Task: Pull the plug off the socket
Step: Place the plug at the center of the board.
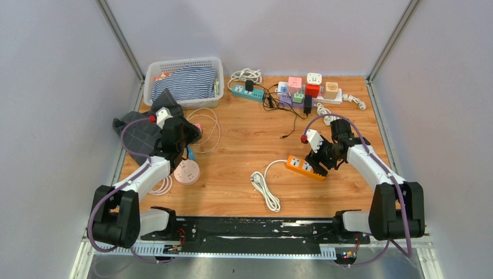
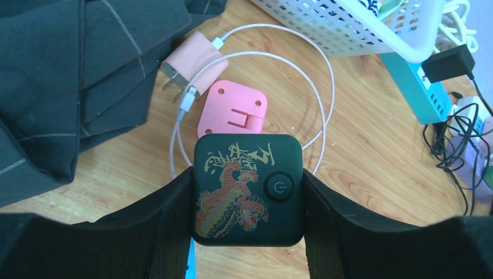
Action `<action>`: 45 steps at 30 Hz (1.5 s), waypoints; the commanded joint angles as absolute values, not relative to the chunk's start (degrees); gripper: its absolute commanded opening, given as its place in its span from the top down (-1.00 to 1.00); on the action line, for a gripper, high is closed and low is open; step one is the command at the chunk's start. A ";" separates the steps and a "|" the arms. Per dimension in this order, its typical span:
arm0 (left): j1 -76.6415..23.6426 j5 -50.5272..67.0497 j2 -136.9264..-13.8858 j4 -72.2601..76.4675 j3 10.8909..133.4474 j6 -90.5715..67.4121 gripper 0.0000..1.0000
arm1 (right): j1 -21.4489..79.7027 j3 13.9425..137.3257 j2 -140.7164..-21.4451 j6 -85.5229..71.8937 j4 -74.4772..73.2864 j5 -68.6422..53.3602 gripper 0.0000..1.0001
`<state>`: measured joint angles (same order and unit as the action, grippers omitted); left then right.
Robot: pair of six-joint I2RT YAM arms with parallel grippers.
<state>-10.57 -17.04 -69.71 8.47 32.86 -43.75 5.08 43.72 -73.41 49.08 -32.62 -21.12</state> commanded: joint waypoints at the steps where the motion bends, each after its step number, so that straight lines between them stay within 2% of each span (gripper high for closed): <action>1: -9.85 -19.85 -70.13 7.61 34.56 -45.51 0.54 | 4.04 42.98 -73.48 49.04 -32.96 -20.21 -0.50; 12: -9.84 -24.09 -68.17 3.41 35.37 -45.66 -0.21 | 4.04 42.77 -73.83 48.97 -32.70 -20.13 -0.50; 18: -9.84 -24.52 -66.92 3.26 35.25 -45.01 -0.55 | 4.04 42.71 -73.91 49.04 -32.69 -20.13 -0.50; 23: -9.84 -24.86 -64.77 3.08 35.24 -44.20 -0.66 | 4.04 42.63 -74.09 49.04 -32.70 -20.04 -0.50; 37: -9.84 -18.82 -62.14 3.30 34.58 -43.14 -0.70 | 4.04 42.63 -74.36 49.31 -32.85 -20.13 -0.49; 45: -9.84 -0.89 -65.31 3.51 38.54 -33.47 -0.84 | 4.04 42.62 -74.35 49.39 -33.00 -20.32 -0.49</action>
<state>-10.20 -12.36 -63.75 3.11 34.98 -39.77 4.84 43.46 -73.69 49.08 -32.51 -20.91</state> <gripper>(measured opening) 0.909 0.746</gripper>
